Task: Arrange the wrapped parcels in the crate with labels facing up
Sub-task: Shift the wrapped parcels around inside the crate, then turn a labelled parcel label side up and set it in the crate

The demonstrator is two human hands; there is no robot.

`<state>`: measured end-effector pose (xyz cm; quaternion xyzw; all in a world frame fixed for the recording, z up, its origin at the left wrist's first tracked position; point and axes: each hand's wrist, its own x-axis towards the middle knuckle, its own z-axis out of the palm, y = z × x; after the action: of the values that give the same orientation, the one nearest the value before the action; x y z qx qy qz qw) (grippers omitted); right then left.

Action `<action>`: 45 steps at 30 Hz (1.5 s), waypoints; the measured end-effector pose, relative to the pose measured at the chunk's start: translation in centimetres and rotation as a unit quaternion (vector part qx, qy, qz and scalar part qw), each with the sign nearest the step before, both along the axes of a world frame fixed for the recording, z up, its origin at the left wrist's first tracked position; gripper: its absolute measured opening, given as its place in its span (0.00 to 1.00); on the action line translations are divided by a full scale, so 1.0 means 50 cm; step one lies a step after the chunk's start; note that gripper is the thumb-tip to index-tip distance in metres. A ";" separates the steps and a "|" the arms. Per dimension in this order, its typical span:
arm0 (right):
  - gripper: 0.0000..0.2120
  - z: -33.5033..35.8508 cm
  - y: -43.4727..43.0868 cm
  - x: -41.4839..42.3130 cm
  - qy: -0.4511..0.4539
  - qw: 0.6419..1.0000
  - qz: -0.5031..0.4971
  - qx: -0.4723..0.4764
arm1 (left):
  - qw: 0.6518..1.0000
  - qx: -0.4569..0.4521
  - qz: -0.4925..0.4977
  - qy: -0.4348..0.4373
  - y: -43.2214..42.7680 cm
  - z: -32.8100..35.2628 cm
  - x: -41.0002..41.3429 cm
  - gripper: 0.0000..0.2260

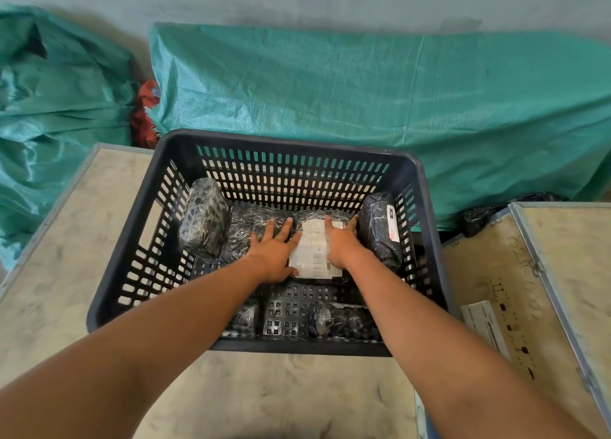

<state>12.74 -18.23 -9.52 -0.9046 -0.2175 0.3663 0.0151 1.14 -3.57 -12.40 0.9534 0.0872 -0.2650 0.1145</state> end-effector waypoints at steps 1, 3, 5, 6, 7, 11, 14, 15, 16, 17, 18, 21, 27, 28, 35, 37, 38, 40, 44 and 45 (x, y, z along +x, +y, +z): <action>0.52 -0.004 -0.002 0.000 0.000 1.000 0.001 0.001 | 1.000 0.005 -0.013 -0.006 -0.001 0.003 0.004 0.43; 0.50 -0.007 -0.004 -0.004 -0.001 1.000 0.002 0.001 | 0.999 0.012 -0.047 0.001 -0.003 0.013 0.016 0.42; 0.48 0.000 -0.002 -0.011 -0.005 1.000 -0.007 0.006 | 0.998 0.019 -0.063 0.014 -0.005 0.024 0.031 0.42; 0.45 0.009 0.000 -0.013 -0.011 1.000 -0.010 0.011 | 0.998 0.020 -0.060 0.018 -0.008 0.026 0.035 0.42; 0.41 0.024 0.000 -0.012 -0.019 1.000 -0.008 0.022 | 0.998 0.018 -0.051 0.018 -0.012 0.025 0.034 0.42; 0.25 0.136 -0.021 0.001 -0.084 0.974 -0.016 0.211 | 1.000 -0.002 -0.028 -0.004 -0.016 -0.004 0.011 0.41; 0.22 0.202 -0.074 0.004 -0.239 0.936 -0.031 0.255 | 0.999 -0.022 -0.032 -0.012 0.003 -0.010 0.006 0.40; 0.23 0.210 -0.094 0.001 -0.275 0.935 -0.029 0.224 | 0.999 -0.027 -0.031 -0.016 0.005 -0.010 0.007 0.41; 0.27 0.211 -0.111 -0.004 -0.282 0.943 -0.032 0.175 | 0.999 -0.031 -0.028 -0.019 0.005 -0.011 0.008 0.41; 0.31 0.208 -0.124 -0.011 -0.265 0.955 -0.035 0.129 | 0.999 -0.033 -0.025 -0.020 0.002 -0.012 0.007 0.41; 0.34 0.199 -0.132 -0.017 -0.238 0.965 -0.034 0.106 | 0.999 -0.033 -0.022 -0.021 -0.001 -0.013 0.007 0.41; 0.37 0.172 -0.139 -0.029 -0.177 0.967 -0.052 0.179 | 0.999 -0.029 -0.021 -0.021 -0.004 -0.013 0.005 0.41; 0.44 0.149 -0.140 -0.032 -0.064 0.970 -0.068 0.226 | 0.999 -0.030 -0.033 -0.019 0.004 -0.002 0.005 0.40; 0.45 0.147 -0.134 -0.033 -0.070 0.969 -0.067 0.228 | 0.999 -0.028 -0.035 -0.018 0.003 0.001 0.004 0.40; 0.38 0.143 -0.129 -0.033 -0.096 0.953 -0.112 0.266 | 0.989 -0.077 -0.044 -0.121 0.013 0.060 0.014 0.37; 0.37 0.152 -0.142 -0.032 -0.101 0.946 -0.124 0.282 | 0.982 -0.095 -0.052 -0.155 0.013 0.089 0.017 0.36; 0.36 0.159 -0.150 -0.032 -0.105 0.942 -0.131 0.291 | 0.978 -0.109 -0.056 -0.170 0.008 0.104 0.014 0.36; 0.35 0.176 -0.164 -0.033 -0.113 0.933 -0.145 0.310 | 0.968 -0.138 -0.061 -0.199 -0.009 0.136 0.004 0.37; 0.34 0.221 -0.183 -0.049 -0.141 0.913 -0.169 0.344 | 0.941 -0.227 -0.074 -0.239 -0.064 0.194 -0.032 0.41; 0.34 0.236 -0.186 -0.053 -0.142 0.903 -0.186 0.360 | 0.936 -0.247 -0.078 -0.239 -0.079 0.207 -0.040 0.43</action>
<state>10.07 -27.52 2.29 -0.9038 -0.1623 0.1214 0.3769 -0.88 -7.53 -2.07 0.9341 -0.0851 -0.0510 0.3430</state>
